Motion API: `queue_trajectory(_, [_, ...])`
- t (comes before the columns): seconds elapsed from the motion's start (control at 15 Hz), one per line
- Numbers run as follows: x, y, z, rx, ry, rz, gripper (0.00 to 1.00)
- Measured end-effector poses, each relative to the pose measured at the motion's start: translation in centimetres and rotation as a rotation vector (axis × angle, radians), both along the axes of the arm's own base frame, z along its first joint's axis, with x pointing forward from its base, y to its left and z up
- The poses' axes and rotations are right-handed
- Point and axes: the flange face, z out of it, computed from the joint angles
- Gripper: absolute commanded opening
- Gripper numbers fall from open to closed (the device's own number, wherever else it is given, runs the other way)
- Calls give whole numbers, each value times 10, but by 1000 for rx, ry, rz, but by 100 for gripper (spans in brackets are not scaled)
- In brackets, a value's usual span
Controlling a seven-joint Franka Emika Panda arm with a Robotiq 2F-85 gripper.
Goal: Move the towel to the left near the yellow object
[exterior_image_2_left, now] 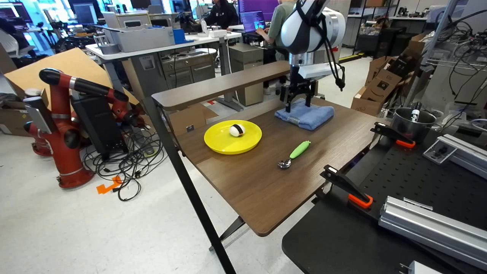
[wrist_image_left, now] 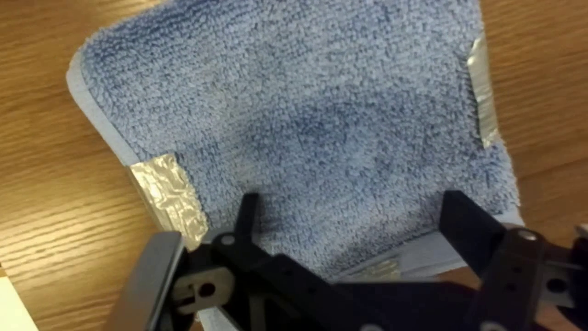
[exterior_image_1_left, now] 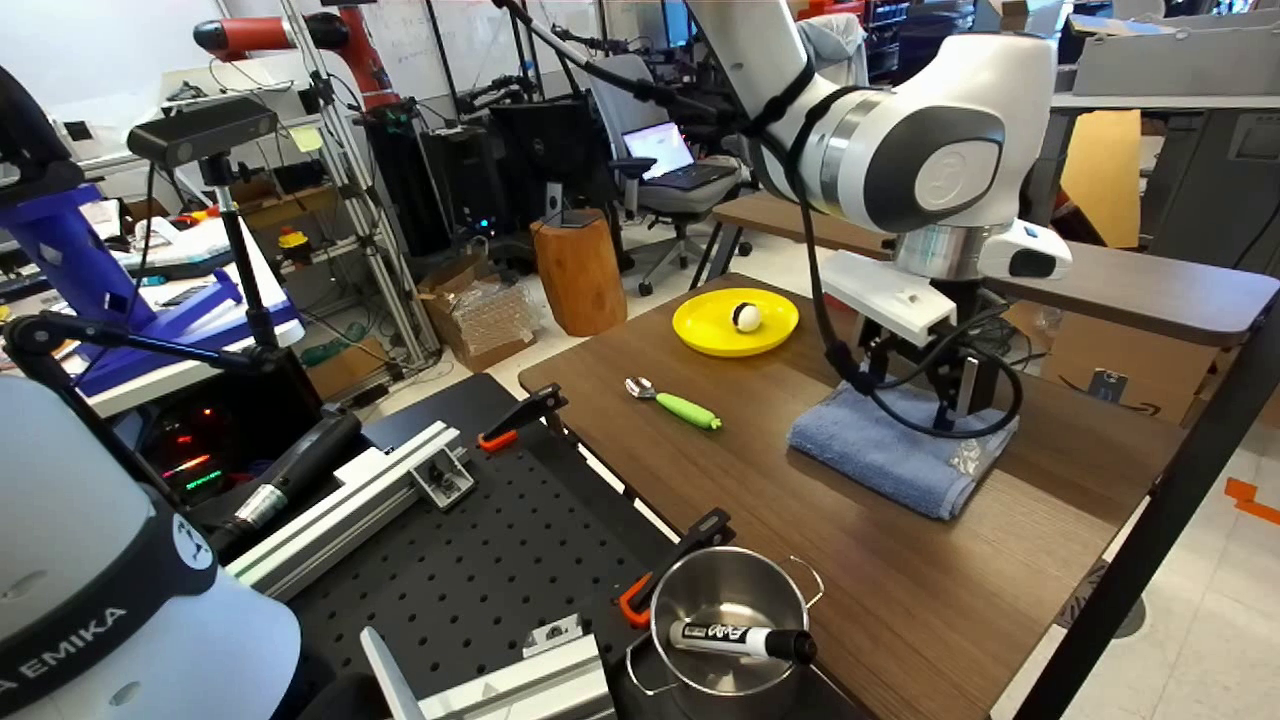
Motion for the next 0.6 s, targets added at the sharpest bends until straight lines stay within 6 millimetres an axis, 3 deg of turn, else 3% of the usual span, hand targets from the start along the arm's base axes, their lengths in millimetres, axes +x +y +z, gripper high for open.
queue_trajectory(0.33, [19,34,-10,-3,-4,6,100])
queue_trajectory(0.6, [29,48,-13,-8,-9,14,100])
